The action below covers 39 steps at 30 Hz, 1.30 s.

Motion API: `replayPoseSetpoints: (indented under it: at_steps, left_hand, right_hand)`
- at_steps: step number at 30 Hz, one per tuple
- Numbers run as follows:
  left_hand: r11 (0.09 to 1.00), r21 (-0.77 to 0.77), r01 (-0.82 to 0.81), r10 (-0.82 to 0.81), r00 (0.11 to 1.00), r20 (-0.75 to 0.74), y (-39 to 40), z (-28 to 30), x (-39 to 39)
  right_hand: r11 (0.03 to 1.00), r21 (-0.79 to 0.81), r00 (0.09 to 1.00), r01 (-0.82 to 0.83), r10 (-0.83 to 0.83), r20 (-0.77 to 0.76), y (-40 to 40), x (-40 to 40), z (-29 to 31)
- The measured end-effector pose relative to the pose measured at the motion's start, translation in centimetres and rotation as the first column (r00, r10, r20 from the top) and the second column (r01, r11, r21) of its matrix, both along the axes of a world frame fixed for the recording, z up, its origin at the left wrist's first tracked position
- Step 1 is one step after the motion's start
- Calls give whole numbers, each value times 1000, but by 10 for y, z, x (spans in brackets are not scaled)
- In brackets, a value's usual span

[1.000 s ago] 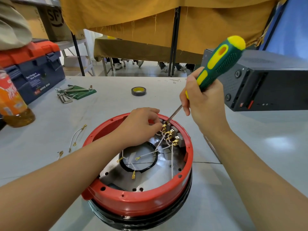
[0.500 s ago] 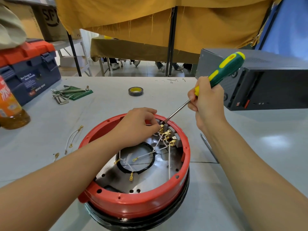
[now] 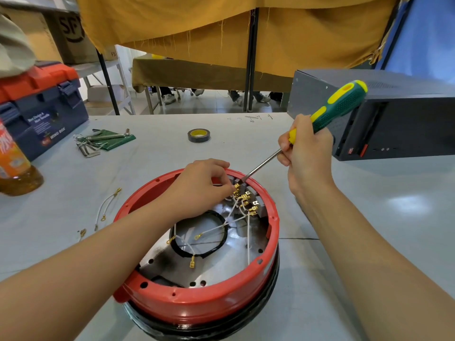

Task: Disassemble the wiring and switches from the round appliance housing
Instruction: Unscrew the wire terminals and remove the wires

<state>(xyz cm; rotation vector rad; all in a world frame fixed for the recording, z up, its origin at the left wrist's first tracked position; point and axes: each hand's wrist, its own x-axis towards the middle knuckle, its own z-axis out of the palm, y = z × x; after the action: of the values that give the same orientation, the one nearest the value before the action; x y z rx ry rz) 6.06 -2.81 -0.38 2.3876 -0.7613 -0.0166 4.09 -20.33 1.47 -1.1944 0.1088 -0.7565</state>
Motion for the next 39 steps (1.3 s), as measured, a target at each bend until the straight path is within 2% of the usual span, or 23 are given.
replayPoseSetpoints:
  at_steps: [5,12,16,26,29,33,39]
  left_hand:
    - [1000,-10,-4,4,1000,3,-1,-1,1]
    - [1000,-10,5,-5,1000,5,0,0,0]
    - [1000,-1,0,0,1000,6,-1,0,0]
    - [1000,7,-3,3,1000,18,-1,-1,1]
    - [1000,4,-2,2,1000,19,-1,-1,2]
    - [1000,-15,-19,19,1000,11,-1,-2,3]
    - [996,-76,-43,39,998,-56,0,0,2]
  right_hand:
    - [989,-151,992,-9,28,123,6,-9,4]
    - [977,-213,989,0,31,142,11,-14,5]
    - [987,-162,993,-2,22,120,11,-12,2]
    - [990,140,999,-2,9,-50,-4,1,-11]
    - [990,131,997,-45,52,-54,6,2,-15]
    - [998,58,1000,-26,27,-6,4,-2,-7]
    - [990,138,999,-22,16,47,-10,-8,-3]
